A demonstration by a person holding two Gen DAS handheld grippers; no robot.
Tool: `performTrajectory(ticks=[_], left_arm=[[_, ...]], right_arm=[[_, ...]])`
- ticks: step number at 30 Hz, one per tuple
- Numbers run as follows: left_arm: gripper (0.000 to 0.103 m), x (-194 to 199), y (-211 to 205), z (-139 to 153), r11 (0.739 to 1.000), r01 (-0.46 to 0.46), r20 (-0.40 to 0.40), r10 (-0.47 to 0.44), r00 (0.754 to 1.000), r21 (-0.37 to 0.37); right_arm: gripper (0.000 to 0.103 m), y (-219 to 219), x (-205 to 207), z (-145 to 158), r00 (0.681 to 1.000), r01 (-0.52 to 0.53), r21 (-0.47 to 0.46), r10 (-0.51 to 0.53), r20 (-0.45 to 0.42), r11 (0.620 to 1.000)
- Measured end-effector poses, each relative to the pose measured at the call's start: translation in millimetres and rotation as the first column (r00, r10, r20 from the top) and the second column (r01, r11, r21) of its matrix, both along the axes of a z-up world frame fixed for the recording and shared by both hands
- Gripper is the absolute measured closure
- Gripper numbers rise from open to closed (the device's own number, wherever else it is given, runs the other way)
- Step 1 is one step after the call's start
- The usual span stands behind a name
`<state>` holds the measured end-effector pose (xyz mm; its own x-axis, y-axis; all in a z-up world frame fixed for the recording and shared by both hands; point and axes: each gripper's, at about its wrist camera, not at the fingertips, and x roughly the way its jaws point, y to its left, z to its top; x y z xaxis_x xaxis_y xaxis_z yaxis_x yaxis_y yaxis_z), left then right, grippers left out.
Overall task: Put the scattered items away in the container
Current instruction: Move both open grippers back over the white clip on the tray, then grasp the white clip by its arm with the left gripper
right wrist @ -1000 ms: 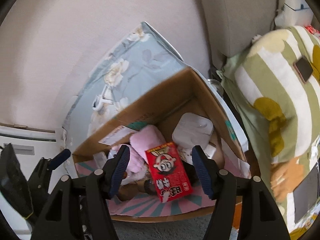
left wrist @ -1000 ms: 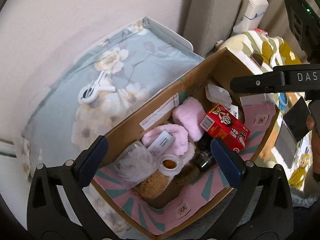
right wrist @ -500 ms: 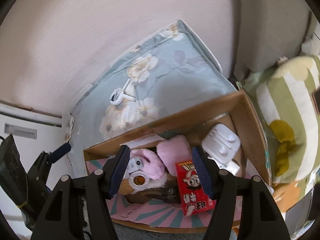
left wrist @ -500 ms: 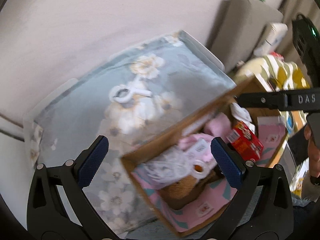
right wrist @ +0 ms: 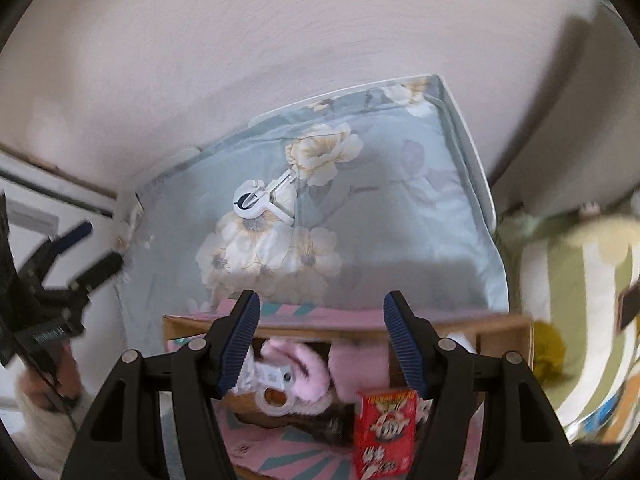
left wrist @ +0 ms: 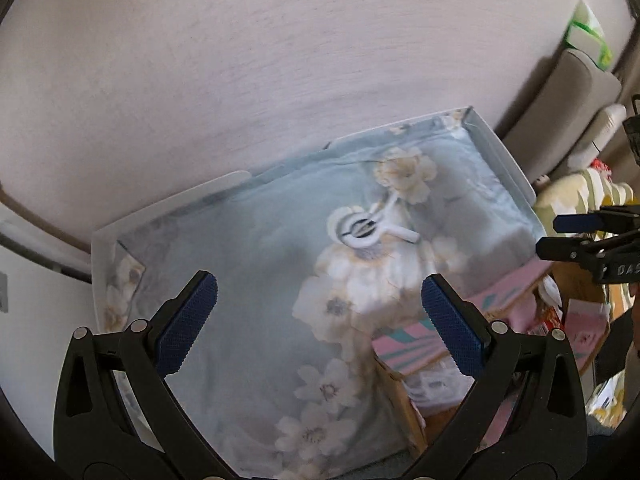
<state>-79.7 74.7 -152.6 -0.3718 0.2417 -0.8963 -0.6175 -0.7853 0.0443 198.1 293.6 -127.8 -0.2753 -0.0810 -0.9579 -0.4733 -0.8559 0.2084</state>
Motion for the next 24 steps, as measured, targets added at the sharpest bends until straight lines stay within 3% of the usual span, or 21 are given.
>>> performTrajectory(ticks=[6,12,15,19,24], left_arm=[[0.001,-18.8,16.1,-30.9,0.995,0.089,-0.014,-0.090,0.996,-0.051],[0.001,-34.4,52.5,-74.7,0.969,0.240,-0.043,-0.243,0.969,-0.059],[0.004,-40.0,66.7,-92.0,0.945,0.321,-0.068,-0.325,0.943,-0.060],[0.006,-42.3,80.4,-106.4,0.893,0.442,-0.104,-0.450,0.887,-0.091],[0.035,-47.7,92.1,-121.1,0.835,0.538,-0.081,-0.547,0.833,-0.115]], right_arm=[[0.043,-11.1,-49.7,-18.2,0.969,-0.242,0.113,0.236,0.068,0.964],[0.043,-22.1,-89.5,-52.2,0.876,-0.481,0.156,0.464,0.130,0.863],[0.043,-20.3,-103.3,-77.4,0.831,-0.554,0.103,0.542,0.125,0.826],[0.043,-16.3,-112.0,-97.0,0.769,-0.639,0.113,0.630,0.108,0.761],[0.043,-6.9,-117.4,-104.0,0.707,-0.706,0.114,0.705,0.049,0.699]])
